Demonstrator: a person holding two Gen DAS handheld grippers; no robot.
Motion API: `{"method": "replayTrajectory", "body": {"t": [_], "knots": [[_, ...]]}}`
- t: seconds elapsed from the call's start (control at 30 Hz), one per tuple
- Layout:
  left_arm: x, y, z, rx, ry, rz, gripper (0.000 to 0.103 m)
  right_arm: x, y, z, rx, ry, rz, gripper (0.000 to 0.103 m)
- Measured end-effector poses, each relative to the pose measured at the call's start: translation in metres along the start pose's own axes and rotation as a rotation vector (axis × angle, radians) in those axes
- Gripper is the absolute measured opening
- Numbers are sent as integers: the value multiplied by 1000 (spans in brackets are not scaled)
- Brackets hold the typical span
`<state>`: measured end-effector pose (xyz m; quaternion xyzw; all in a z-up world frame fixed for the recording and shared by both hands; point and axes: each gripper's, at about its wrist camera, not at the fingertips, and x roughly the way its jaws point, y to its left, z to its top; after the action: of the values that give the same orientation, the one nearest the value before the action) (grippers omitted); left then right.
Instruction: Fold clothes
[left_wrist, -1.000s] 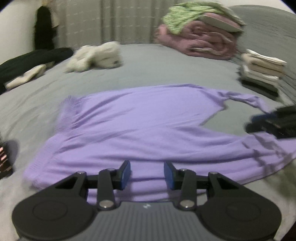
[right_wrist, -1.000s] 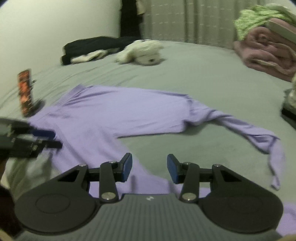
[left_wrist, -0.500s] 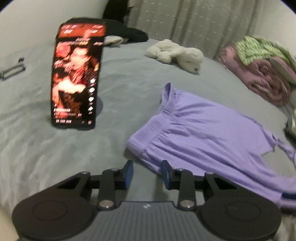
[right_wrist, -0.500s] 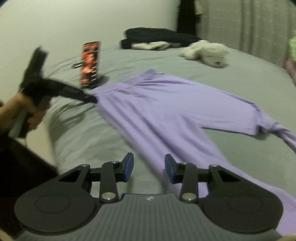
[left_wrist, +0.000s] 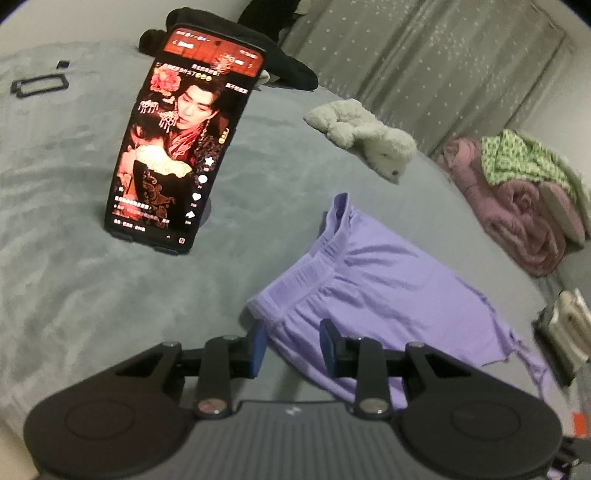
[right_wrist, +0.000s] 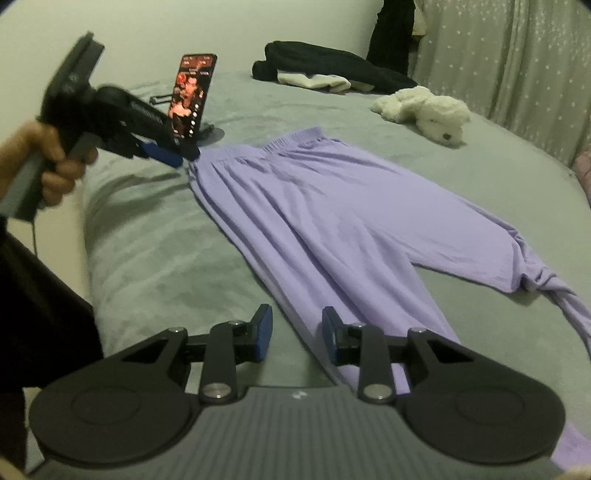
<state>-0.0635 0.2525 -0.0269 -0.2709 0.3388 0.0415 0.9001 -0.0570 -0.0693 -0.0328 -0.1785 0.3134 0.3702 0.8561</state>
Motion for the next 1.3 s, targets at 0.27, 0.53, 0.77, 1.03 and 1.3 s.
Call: {"method": "replayTrajectory", "body": {"t": [0.27, 0.53, 0.77, 1.03, 1.3], "knots": [[21, -2, -3, -72, 45, 49, 3, 8, 2, -5, -29, 36, -20, 10], [0, 3, 1, -44, 19, 44, 2, -13, 9, 2, -50, 11, 24, 1], [-10, 13, 2, 29, 68, 80, 2, -23, 27, 2, -82, 42, 107, 1], [4, 10, -9, 125, 126, 134, 3, -2, 36, -9, -60, 129, 125, 2], [-8, -1, -10, 188, 74, 188, 42, -16, 25, -7, 22, 67, 119, 37]]}}
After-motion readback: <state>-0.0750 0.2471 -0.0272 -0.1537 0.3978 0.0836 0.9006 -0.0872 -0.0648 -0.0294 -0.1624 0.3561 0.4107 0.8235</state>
